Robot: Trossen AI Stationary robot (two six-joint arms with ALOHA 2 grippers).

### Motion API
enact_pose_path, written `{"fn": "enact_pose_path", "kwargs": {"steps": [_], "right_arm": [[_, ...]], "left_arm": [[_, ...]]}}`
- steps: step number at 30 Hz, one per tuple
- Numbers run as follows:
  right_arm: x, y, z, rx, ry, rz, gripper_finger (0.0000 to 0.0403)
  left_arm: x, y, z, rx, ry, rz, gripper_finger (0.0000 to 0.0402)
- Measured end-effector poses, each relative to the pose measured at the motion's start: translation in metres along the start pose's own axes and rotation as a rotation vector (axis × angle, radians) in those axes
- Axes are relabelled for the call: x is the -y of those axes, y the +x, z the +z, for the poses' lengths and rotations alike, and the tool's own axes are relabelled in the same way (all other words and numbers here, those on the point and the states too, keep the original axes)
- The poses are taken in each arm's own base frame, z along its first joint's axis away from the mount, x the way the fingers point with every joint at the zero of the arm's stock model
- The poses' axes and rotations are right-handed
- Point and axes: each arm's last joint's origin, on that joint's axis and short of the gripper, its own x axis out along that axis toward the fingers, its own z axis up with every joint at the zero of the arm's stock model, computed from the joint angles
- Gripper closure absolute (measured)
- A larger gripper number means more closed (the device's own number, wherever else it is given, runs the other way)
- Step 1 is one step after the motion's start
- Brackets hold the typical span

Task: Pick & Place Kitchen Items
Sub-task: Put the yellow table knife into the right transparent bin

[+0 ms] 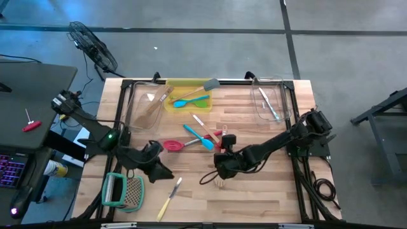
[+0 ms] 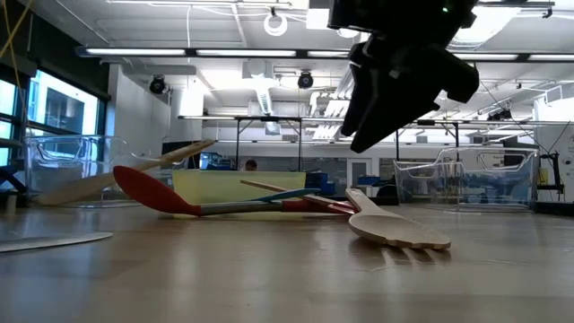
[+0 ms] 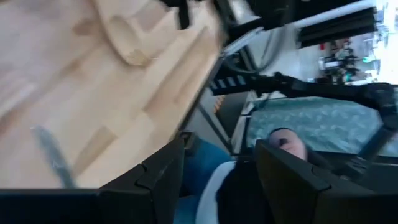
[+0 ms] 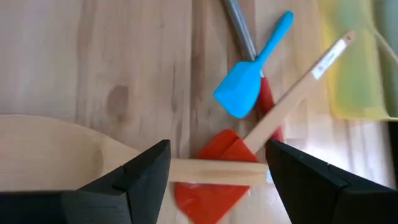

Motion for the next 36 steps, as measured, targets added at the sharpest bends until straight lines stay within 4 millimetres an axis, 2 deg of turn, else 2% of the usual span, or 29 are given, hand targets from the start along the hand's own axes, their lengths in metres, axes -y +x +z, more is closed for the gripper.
{"fn": "enact_pose_path", "kwargs": {"steps": [4,7,10,14,17,21,25,28,36], "right_arm": [[-0.002,0.001,0.003,0.016,-0.009,0.095,0.0145],[-0.006,-0.001,0.006,0.033,-0.005,0.185,0.0145],[-0.013,-0.004,0.007,0.047,-0.011,0.26,0.0145],[-0.023,-0.01,0.006,0.054,-0.031,0.331,0.0145],[-0.028,-0.013,0.005,0.059,-0.041,0.348,0.0145],[-0.034,-0.017,0.003,0.064,-0.057,0.357,0.0145],[-0.04,-0.021,0.001,0.066,-0.071,0.368,0.0145],[-0.045,-0.025,0.0,0.07,-0.081,0.376,0.0145],[-0.052,-0.029,-0.002,0.07,-0.101,0.415,0.0145]], "left_arm": [[0.034,-0.001,0.0,0.011,0.034,-0.054,0.0208],[0.061,-0.007,0.0,0.0,0.104,0.002,0.0208],[0.08,-0.012,-0.004,-0.011,0.15,0.161,0.0208],[0.09,-0.007,-0.019,-0.01,0.144,0.425,0.0208],[0.091,0.014,-0.037,-0.02,0.105,0.575,0.0208],[0.084,0.058,-0.064,-0.138,0.054,0.74,0.0208],[0.066,0.098,-0.087,-0.276,0.004,0.895,0.0208],[0.051,0.123,-0.099,-0.312,-0.006,0.977,0.0208],[0.024,0.16,-0.117,-0.263,-0.051,1.076,0.0208]]}}
